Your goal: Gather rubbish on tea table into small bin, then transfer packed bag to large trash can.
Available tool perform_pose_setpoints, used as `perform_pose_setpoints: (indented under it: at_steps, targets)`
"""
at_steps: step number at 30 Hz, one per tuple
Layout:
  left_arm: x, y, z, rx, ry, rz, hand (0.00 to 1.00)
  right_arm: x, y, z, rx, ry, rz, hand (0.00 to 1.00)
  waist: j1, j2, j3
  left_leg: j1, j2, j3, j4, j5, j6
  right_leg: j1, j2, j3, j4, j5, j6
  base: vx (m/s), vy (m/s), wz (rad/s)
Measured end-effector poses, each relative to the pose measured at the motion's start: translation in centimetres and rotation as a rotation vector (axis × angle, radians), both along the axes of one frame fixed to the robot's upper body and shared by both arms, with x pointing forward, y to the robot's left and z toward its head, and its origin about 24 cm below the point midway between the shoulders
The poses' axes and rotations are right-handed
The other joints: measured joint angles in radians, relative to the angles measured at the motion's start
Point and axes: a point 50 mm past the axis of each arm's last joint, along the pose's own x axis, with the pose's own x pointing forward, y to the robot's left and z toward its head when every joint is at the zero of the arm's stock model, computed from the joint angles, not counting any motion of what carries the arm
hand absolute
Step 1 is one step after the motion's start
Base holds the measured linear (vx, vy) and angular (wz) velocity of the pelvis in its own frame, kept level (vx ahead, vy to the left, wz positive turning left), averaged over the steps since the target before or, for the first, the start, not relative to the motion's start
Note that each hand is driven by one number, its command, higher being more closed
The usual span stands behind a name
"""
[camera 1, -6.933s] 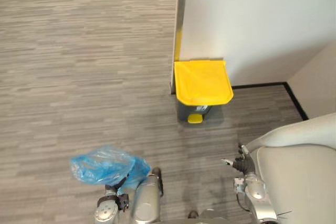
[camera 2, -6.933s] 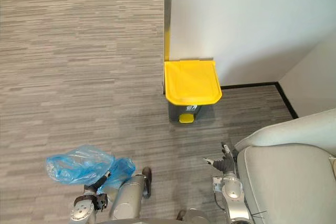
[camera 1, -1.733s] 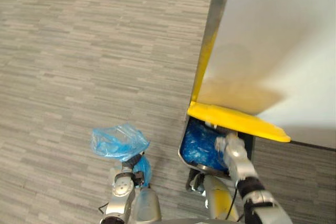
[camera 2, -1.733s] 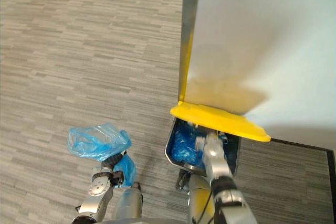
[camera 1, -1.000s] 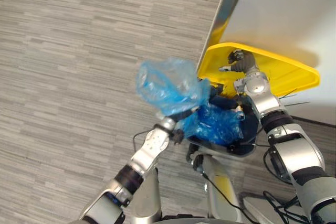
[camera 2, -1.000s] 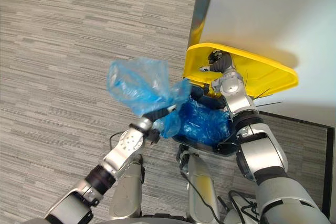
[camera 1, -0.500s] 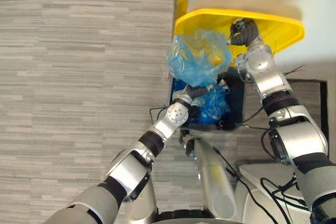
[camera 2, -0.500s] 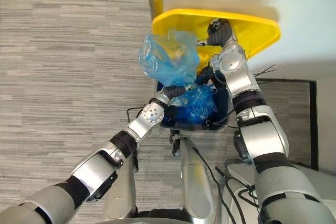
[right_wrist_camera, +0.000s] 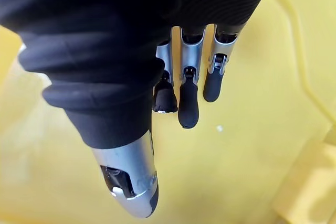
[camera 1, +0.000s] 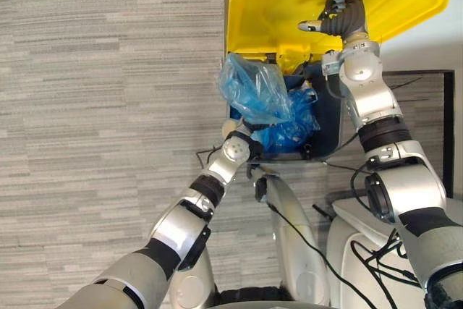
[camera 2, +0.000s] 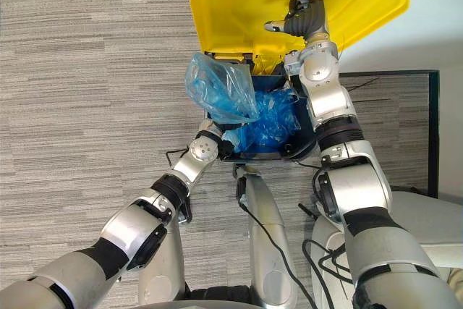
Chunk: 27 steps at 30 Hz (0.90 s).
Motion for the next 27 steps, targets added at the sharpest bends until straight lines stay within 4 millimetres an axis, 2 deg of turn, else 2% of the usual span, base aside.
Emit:
perform_pose_setpoints:
  at_steps: [3,5,7,8,10,11,12,13,15,16,17,18,19,20,21,22,23,24,25,26,27]
  targets:
    - [-0.5,0.8,-1.9,-0.002,0.058,0.033,0.00,-0.8,0.5,-1.6,0.008,0.000,0.032,0.00,0.014,-0.001,-0.001,0.046,-0.001,-0.001,-0.017,0.001,0.000,0.041,-0.002,-0.002,-0.003,-0.001,0.000,-0.02,0.001,0.06]
    - [-1.2,1.0,-3.0,-0.005,0.084,0.037,0.00,-1.5,0.2,-4.1,0.016,0.035,0.038,0.00,0.030,-0.003,-0.003,0.099,-0.004,-0.001,-0.044,0.005,-0.006,0.098,-0.010,-0.006,-0.010,-0.004,0.002,-0.04,-0.005,0.13]
    - [-1.5,1.2,-3.4,-0.006,0.090,0.040,0.00,-2.1,0.1,-6.2,0.041,0.070,0.043,0.00,0.030,-0.009,-0.008,0.139,-0.006,0.001,-0.067,0.018,-0.014,0.138,-0.022,-0.016,-0.014,-0.010,0.001,-0.04,-0.013,0.31]
    - [-1.9,1.3,-3.6,-0.008,0.078,0.044,0.00,-2.9,0.1,-8.5,0.068,0.115,0.050,0.00,0.030,-0.021,-0.021,0.167,-0.004,0.011,-0.071,0.022,-0.020,0.165,-0.036,-0.030,-0.013,-0.017,-0.005,-0.01,-0.007,0.37]
    - [-2.2,1.3,-3.7,-0.005,0.062,0.040,0.00,-3.8,0.1,-10.8,0.093,0.159,0.055,0.00,0.039,-0.035,-0.032,0.184,-0.002,0.013,-0.055,0.024,-0.018,0.183,-0.041,-0.033,0.010,-0.030,-0.001,-0.03,0.006,0.19]
    - [-2.6,2.1,-4.4,0.021,0.063,0.041,0.00,-4.8,0.3,-13.4,0.129,0.223,0.057,0.00,0.040,-0.063,-0.052,0.197,-0.012,0.015,-0.049,0.024,-0.017,0.198,-0.055,-0.029,0.030,-0.040,0.010,-0.08,0.013,0.10]
    - [-2.8,2.6,-4.9,0.028,0.071,0.049,0.00,-5.2,0.3,-14.5,0.141,0.249,0.055,0.00,0.040,-0.074,-0.059,0.207,-0.021,0.014,-0.048,0.023,-0.016,0.207,-0.057,-0.028,0.033,-0.042,0.014,-0.09,0.042,0.12]
    - [-3.2,3.5,-5.9,0.041,0.093,0.067,0.00,-5.9,0.0,-16.2,0.158,0.290,0.045,0.00,0.044,-0.083,-0.064,0.231,-0.024,0.014,-0.047,0.023,-0.013,0.231,-0.059,-0.026,0.034,-0.043,0.016,-0.06,0.072,0.01]
    - [-5.1,6.9,-9.3,0.090,0.181,0.132,0.00,-8.2,-1.2,-20.6,0.177,0.411,0.001,0.00,0.059,-0.107,-0.076,0.319,-0.055,0.041,-0.060,0.025,-0.002,0.276,-0.078,0.008,0.053,-0.046,0.021,-0.05,0.093,-0.16]
    - [-5.8,8.0,-10.3,0.103,0.208,0.151,0.00,-9.0,-1.6,-21.8,0.176,0.447,-0.010,0.00,0.060,-0.110,-0.077,0.338,-0.061,0.056,-0.067,0.030,0.006,0.287,-0.085,0.015,0.053,-0.041,0.029,-0.06,0.092,-0.37]
    - [-7.7,10.3,-12.1,0.115,0.260,0.200,0.00,-10.6,-2.1,-24.0,0.151,0.524,-0.019,0.00,0.060,-0.120,-0.084,0.367,-0.075,0.083,-0.076,0.036,0.018,0.297,-0.091,0.040,0.044,-0.018,0.049,-0.08,0.075,-0.38]
    - [-8.6,11.5,-12.8,0.112,0.286,0.224,0.00,-11.4,-2.4,-25.0,0.134,0.559,-0.019,0.00,0.058,-0.119,-0.084,0.375,-0.069,0.095,-0.081,0.043,0.030,0.303,-0.087,0.056,0.031,-0.004,0.067,-0.16,0.049,-0.61]
    - [-10.4,13.8,-14.1,0.102,0.333,0.293,0.00,-13.0,-2.9,-26.8,0.116,0.628,-0.028,0.00,0.060,-0.114,-0.089,0.383,-0.043,0.128,-0.102,0.053,0.058,0.308,-0.065,0.085,0.003,0.029,0.106,-0.31,0.000,-0.50]
    - [-12.5,16.1,-15.3,0.096,0.392,0.352,0.00,-15.2,-3.5,-29.3,0.092,0.734,-0.039,0.00,0.051,-0.113,-0.090,0.389,-0.032,0.132,-0.128,0.067,0.066,0.294,-0.053,0.105,0.148,-0.009,0.051,-0.28,-0.019,-0.33]
    - [-13.5,16.9,-15.9,0.101,0.422,0.375,0.00,-16.4,-3.8,-30.7,0.088,0.802,-0.048,0.00,0.044,-0.115,-0.100,0.397,-0.026,0.132,-0.149,0.082,0.066,0.296,-0.054,0.108,0.235,-0.031,0.033,-0.25,-0.069,0.14]
    - [-15.8,18.3,-17.2,0.108,0.488,0.403,0.00,-19.0,-4.4,-33.6,0.073,0.944,-0.067,0.00,0.030,-0.116,-0.136,0.409,-0.017,0.131,-0.214,0.128,0.055,0.312,-0.058,0.111,0.373,-0.084,0.026,-0.09,-0.177,0.31]
    - [-18.1,19.0,-18.1,0.098,0.543,0.424,0.00,-21.7,-4.9,-35.8,0.072,1.062,-0.091,0.00,0.029,-0.112,-0.180,0.416,-0.018,0.128,-0.287,0.165,0.040,0.351,-0.069,0.125,0.452,-0.128,0.025,-0.09,-0.177,0.31]
    - [-19.1,19.1,-18.3,0.092,0.559,0.430,0.00,-23.0,-5.3,-36.6,0.074,1.109,-0.105,0.00,0.030,-0.123,-0.206,0.415,-0.018,0.125,-0.309,0.172,0.036,0.383,-0.077,0.135,0.465,-0.138,0.028,-0.04,-0.261,0.23]
    - [-20.6,19.2,-18.4,0.075,0.573,0.431,0.00,-25.2,-5.6,-37.6,0.091,1.172,-0.134,0.00,0.032,-0.126,-0.246,0.392,-0.020,0.121,-0.330,0.187,0.002,0.457,-0.106,0.159,0.410,-0.132,0.054,-0.03,-0.230,0.21]
    - [-21.1,19.2,-18.3,0.056,0.570,0.440,0.00,-26.5,-6.1,-38.1,0.115,1.206,-0.169,0.00,0.035,-0.116,-0.274,0.349,-0.015,0.098,-0.300,0.201,-0.024,0.529,-0.086,0.117,0.234,-0.240,0.118,-0.03,-0.250,0.04]
    - [-21.3,18.9,-18.3,0.042,0.572,0.436,0.00,-26.9,-6.3,-38.2,0.128,1.213,-0.185,0.00,0.048,-0.115,-0.297,0.325,-0.016,0.108,-0.276,0.201,-0.023,0.565,-0.078,0.105,0.113,-0.298,0.109,-0.01,-0.154,-0.48]
